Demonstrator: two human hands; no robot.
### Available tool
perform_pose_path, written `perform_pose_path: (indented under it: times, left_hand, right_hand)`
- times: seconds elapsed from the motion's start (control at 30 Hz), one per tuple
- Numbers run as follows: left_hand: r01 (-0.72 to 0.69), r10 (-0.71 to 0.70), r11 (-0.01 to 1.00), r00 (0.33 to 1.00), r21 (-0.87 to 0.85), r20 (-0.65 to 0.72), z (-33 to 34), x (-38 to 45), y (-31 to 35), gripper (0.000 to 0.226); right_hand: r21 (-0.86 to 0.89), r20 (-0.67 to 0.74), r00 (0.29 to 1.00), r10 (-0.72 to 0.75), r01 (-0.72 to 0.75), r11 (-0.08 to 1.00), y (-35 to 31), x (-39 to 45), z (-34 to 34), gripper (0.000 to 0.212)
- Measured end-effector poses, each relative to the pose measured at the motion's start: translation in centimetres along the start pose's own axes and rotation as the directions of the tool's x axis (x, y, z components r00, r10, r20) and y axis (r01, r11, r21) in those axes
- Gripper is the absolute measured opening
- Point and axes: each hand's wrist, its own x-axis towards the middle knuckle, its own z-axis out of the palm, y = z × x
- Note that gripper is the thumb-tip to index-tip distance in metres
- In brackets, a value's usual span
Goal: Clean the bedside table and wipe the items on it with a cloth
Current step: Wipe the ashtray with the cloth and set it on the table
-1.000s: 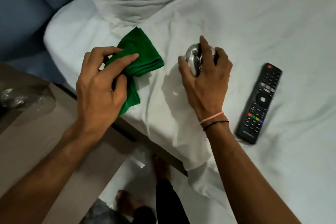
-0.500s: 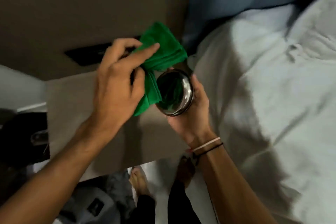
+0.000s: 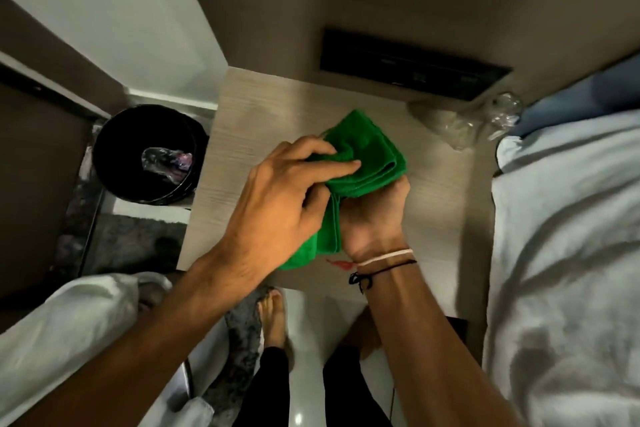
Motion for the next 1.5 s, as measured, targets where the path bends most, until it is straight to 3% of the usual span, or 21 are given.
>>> perform_pose_path:
  times: [0.23, 0.5, 0.67, 0.93, 1.13, 1.37, 1.5]
  left_hand:
    - [0.013, 0.027, 0.972, 0.986, -0.236, 0.165, -3.5, -3.4, -2.9, 0.046]
    - [0.128, -0.153, 0.981, 0.973, -0.148, -0.175, -5.9, -1.6, -5.5, 0.049]
    - [0.068, -0.084, 0.995, 0.956, -0.068, -0.282, -6.1, 1.6, -5.8, 0.046]
    - [0.021, -0.021, 0.984, 1.0, 0.175, -0.005, -2.8, 3.9, -3.9, 0.048]
    - [-0.058, 0.054, 0.988, 0.998, 0.142, 0.034, -0.6, 2.9, -2.3, 0.046]
    - [-0.167, 0.165, 0.986, 0.972, -0.004, 0.167, -1.3, 0.5, -2.5, 0.043]
    - [-0.114, 0.124, 0.992, 0.964, -0.056, 0.234, -2.8, -1.1, -3.5, 0.047]
  right_hand:
    - [-0.084, 0.044, 0.982, 0.182, -0.178, 0.98, 1.2, 2.5, 1.1, 0.084]
    - [0.011, -0.118, 0.989, 0.089, -0.088, 0.996, 2.3, 3.3, -0.2, 0.084]
    - [-0.009, -0.022, 0.995, 0.098, -0.098, 0.995, 2.9, 2.3, -1.1, 0.077]
    - [0.012, 0.071, 0.99, 0.12, -0.122, 0.993, 2.8, 1.0, -0.3, 0.061]
    - [0.02, -0.026, 1.0, -0.005, 0.005, 1.0, 0.5, 1.5, -0.3, 0.051]
    - [-0.088, 0.012, 0.997, 0.078, -0.077, 0.993, -1.3, 1.7, 0.0, 0.072]
    - [-0.132, -0.026, 0.991, 0.134, -0.136, 0.982, -1.7, 2.6, 0.0, 0.09]
